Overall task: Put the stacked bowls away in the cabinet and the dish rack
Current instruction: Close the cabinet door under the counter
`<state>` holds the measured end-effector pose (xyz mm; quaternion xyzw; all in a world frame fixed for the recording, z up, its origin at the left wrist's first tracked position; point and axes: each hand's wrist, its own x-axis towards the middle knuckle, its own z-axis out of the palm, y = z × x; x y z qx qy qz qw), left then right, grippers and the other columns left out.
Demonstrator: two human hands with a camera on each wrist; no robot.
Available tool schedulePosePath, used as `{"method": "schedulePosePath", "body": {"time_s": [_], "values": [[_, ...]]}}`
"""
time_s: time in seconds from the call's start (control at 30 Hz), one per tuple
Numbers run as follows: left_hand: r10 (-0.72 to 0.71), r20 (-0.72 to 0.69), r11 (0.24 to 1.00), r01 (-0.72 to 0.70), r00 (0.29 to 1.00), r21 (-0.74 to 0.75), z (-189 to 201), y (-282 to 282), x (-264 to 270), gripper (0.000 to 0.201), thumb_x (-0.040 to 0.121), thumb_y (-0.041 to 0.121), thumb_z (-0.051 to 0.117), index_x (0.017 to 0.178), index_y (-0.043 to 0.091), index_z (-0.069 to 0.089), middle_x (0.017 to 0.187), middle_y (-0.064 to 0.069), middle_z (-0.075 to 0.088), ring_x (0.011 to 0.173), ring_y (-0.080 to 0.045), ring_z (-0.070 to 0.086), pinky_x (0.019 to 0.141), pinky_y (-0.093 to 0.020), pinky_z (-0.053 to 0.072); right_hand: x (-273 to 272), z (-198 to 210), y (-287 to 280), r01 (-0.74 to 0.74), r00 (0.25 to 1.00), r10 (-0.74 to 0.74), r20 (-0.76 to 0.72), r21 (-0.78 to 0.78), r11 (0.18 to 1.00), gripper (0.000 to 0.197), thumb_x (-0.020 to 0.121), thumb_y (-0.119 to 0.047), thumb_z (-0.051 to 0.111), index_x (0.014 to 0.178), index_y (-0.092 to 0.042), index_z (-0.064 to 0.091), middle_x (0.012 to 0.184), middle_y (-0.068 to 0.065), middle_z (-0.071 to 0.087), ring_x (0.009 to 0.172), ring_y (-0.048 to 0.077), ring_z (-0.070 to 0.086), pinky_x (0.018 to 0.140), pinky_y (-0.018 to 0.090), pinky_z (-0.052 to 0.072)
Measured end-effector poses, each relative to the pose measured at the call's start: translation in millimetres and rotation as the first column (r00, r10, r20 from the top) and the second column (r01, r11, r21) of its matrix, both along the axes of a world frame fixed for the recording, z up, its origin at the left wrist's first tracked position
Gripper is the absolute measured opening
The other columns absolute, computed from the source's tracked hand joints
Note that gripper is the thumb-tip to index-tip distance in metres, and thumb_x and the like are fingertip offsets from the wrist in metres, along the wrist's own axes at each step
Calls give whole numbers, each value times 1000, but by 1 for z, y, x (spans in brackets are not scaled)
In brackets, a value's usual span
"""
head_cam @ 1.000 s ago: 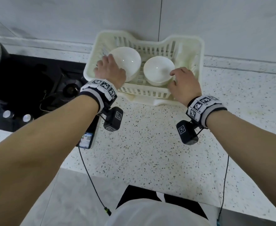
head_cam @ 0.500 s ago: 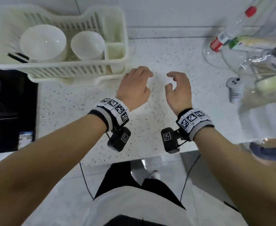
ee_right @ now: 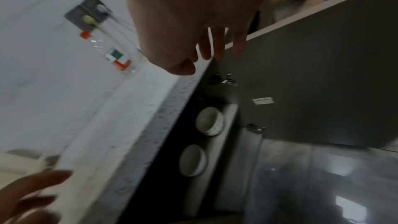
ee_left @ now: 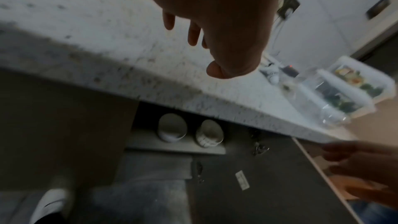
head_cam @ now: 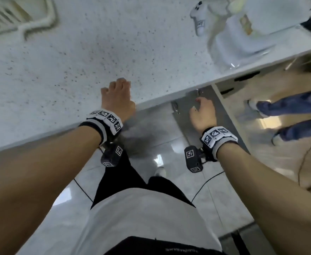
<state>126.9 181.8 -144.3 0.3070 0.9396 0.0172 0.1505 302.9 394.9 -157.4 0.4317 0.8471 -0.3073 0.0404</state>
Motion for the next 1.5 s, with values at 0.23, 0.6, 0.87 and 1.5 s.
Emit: {"method": "schedulePosePath", "body": {"time_s": [0.23, 0.6, 0.87, 1.5], "values": [[71, -61, 994, -76, 996, -84, -39, -38, 70, 74, 71, 25, 62, 138, 11, 33, 143, -11, 37, 126, -35, 40, 99, -55, 37, 115, -43, 66, 147, 936, -194, 292, 176, 973, 64, 82, -25, 61, 137, -5, 37, 145, 16, 38, 132, 39, 40, 106, 54, 38], [69, -55, 991, -75, 996, -114, -42, -34, 81, 85, 72, 22, 61, 146, 5, 23, 151, -15, 29, 136, -37, 30, 108, -56, 29, 157, -50, 89, 180, 925, -179, 334, 28, 983, 38, 77, -26, 58, 112, -13, 52, 117, 18, 61, 110, 38, 57, 93, 45, 49], [27, -8, 985, -27, 1000, -169, -35, -38, 75, 87, 75, 24, 64, 147, 6, 20, 151, -14, 26, 137, -37, 28, 109, -53, 31, 140, -47, 30, 121, 955, -101, 278, -58, 991, 32, 79, -24, 56, 106, -9, 60, 109, 21, 65, 100, 37, 63, 90, 40, 53], [-79, 14, 995, 80, 997, -53, -31, -106, 31, 77, 74, 23, 60, 144, 11, 30, 147, -8, 32, 133, -31, 34, 111, -54, 25, -23, -39, -101, 27, 998, -2, 55, -447, 894, 46, 96, -22, 51, 137, -3, 42, 132, 15, 54, 112, 24, 54, 90, 27, 38]]}}
